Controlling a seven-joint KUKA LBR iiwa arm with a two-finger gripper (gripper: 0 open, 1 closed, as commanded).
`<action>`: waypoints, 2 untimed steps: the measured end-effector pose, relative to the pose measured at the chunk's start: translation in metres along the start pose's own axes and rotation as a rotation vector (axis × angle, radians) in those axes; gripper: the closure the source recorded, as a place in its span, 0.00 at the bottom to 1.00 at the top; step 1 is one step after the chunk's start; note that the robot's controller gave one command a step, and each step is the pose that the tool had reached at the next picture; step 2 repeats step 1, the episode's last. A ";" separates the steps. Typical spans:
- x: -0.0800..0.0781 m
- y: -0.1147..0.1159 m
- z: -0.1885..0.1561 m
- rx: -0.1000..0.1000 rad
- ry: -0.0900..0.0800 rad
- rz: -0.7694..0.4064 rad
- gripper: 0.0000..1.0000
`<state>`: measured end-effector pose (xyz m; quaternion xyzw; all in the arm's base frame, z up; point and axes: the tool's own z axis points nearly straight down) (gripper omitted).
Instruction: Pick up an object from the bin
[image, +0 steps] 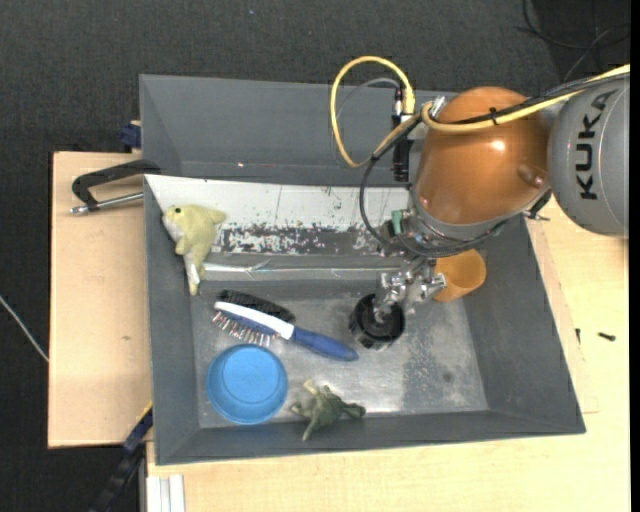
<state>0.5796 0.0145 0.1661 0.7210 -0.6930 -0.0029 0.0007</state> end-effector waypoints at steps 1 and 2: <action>-0.002 -0.009 -0.064 0.017 0.000 0.026 1.00; -0.002 -0.009 -0.064 0.017 0.000 0.026 1.00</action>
Offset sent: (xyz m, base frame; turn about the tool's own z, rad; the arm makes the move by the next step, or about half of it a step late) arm 0.0073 0.0006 0.0589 0.0233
